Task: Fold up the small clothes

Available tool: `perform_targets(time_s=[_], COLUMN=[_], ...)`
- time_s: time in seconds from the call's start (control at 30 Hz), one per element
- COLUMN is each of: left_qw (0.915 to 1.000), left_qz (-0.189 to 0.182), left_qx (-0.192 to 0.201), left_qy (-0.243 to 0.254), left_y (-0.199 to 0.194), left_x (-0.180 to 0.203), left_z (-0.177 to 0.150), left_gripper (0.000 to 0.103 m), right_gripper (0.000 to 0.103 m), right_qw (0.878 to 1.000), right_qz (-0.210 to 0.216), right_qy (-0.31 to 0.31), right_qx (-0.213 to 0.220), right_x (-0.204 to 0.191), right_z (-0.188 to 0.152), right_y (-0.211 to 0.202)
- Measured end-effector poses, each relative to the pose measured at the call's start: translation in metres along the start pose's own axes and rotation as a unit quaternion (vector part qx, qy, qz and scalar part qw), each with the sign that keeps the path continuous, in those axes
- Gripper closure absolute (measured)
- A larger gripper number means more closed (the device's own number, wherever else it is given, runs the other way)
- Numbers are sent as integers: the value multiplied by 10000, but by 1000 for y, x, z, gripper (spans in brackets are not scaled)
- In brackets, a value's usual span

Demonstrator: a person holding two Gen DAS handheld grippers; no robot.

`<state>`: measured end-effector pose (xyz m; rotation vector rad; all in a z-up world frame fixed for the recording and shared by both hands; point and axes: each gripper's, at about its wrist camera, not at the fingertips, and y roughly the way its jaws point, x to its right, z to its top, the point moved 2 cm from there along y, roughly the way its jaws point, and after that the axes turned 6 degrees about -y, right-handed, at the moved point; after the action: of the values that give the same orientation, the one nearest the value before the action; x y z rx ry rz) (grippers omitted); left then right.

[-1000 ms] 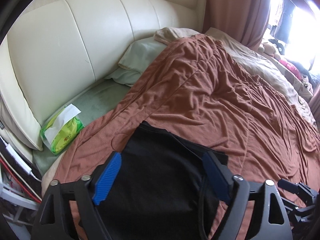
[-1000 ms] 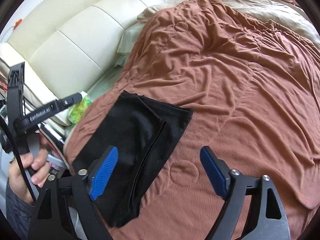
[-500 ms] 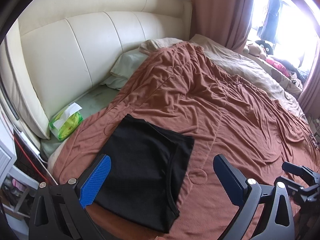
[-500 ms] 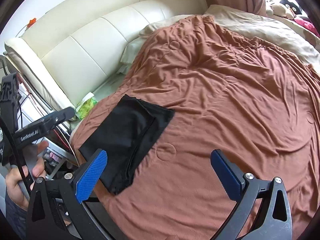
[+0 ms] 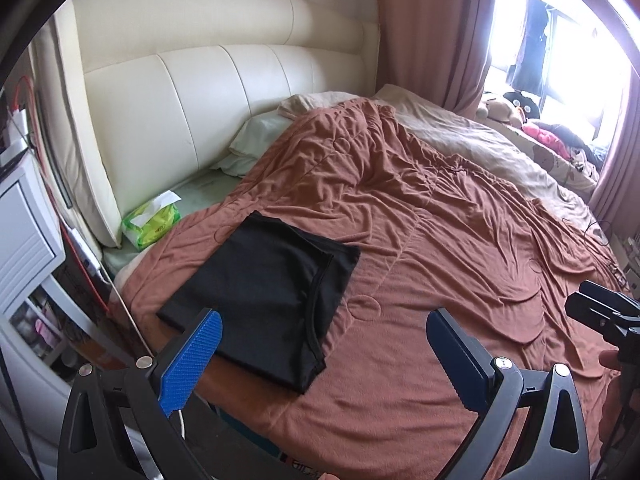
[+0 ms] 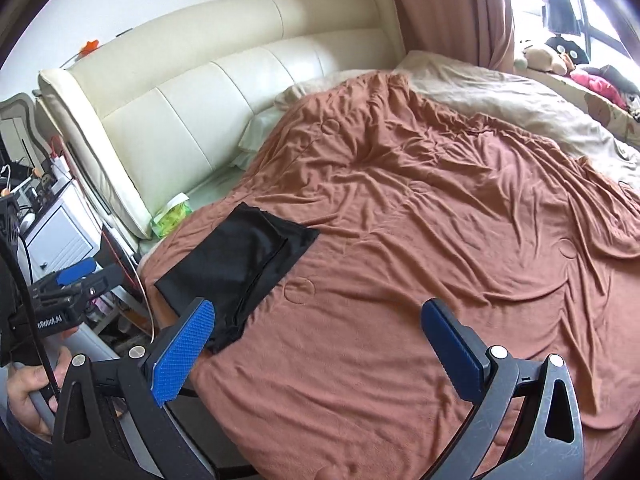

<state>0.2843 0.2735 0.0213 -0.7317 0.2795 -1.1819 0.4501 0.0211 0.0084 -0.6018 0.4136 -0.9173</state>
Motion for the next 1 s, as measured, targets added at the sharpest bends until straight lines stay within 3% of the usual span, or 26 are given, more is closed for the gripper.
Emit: perform_targets(time_s=[0.33, 1.0], left_qw=[9994, 9937], left_qz=[-101, -679], left_qx=[340, 578], left_qy=[-23, 677], left_y=[-45, -127], left_x=[23, 88], left_z=[-44, -128], left_gripper=[0, 0], right_gripper=[0, 0], right_qw=[9995, 9913], right_qz=[-156, -1055], right_qy=[-52, 147], right_qx=[276, 771], right_x=[4, -6], right_z=[-48, -147], right_y=[-65, -221])
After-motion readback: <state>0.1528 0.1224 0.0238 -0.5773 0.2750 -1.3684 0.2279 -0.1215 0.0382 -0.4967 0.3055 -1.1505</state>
